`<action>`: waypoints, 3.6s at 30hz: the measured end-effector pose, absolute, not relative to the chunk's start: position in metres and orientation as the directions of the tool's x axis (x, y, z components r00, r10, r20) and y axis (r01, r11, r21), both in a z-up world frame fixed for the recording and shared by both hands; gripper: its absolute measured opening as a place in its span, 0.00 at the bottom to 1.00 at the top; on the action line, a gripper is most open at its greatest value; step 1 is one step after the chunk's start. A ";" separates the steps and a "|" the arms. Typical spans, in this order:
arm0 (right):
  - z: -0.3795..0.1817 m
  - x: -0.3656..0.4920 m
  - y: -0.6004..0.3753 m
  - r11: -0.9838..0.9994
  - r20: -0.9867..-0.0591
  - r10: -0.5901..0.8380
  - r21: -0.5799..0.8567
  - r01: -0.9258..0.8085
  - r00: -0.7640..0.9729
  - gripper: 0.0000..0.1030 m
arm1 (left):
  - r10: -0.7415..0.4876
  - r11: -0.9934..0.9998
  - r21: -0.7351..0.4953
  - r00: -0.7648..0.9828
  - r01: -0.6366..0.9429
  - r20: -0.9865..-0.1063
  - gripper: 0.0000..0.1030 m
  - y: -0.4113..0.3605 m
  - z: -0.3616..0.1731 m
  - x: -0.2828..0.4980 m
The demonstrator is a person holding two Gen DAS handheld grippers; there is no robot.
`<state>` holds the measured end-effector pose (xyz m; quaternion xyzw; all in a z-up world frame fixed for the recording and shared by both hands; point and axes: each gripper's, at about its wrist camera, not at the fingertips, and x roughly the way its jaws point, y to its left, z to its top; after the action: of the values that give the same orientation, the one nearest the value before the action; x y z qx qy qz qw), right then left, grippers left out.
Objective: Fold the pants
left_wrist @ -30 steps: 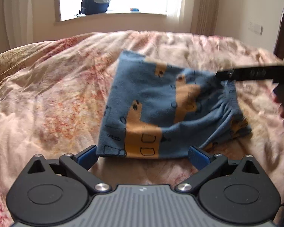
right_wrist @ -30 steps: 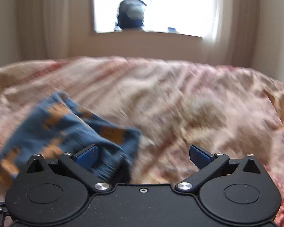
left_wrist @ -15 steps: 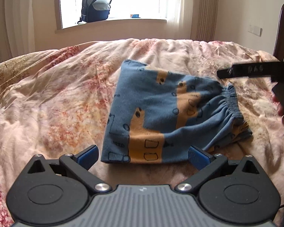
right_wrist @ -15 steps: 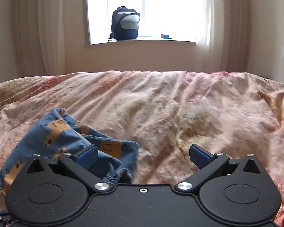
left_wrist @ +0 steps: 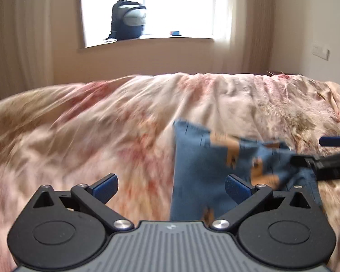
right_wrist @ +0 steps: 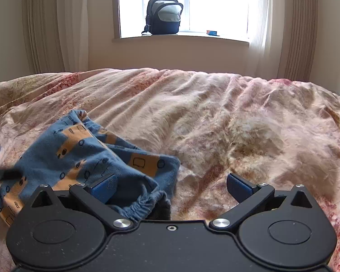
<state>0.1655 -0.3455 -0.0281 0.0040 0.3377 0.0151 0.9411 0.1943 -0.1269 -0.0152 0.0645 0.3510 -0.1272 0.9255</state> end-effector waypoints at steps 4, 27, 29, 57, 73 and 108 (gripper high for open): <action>-0.031 0.168 -0.352 1.000 -0.670 0.001 0.008 0.006 0.743 0.99 | -0.174 0.941 0.096 0.709 0.323 -0.684 1.00 -0.145 -0.024 0.241; -0.037 0.147 -0.342 0.961 -0.806 0.234 0.108 -0.253 0.544 0.99 | -0.214 0.943 -0.037 0.514 0.331 -0.831 1.00 -0.100 -0.046 0.192; -0.031 0.142 -0.347 0.963 -0.780 0.242 0.122 -0.239 0.577 0.99 | -0.221 0.951 -0.076 0.489 0.299 -0.844 1.00 -0.092 -0.041 0.187; -0.055 0.191 -0.377 0.925 -0.545 0.224 0.381 0.001 0.808 1.00 | -0.479 0.875 -0.405 0.596 0.265 -0.645 1.00 -0.061 -0.055 0.189; -0.069 0.199 -0.390 0.803 -0.505 0.401 0.595 -0.027 0.765 0.97 | -0.653 0.740 -0.597 0.544 0.310 -0.527 1.00 -0.051 -0.067 0.192; -0.064 0.200 -0.357 0.944 -0.589 0.190 0.328 0.017 0.785 0.08 | -0.557 0.827 -0.493 0.503 0.270 -0.661 0.24 -0.057 -0.058 0.188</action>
<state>0.1998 -0.3572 -0.0639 0.1601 0.3243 0.0465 0.9311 0.1884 -0.0574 -0.0577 -0.1653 0.4355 -0.2430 0.8509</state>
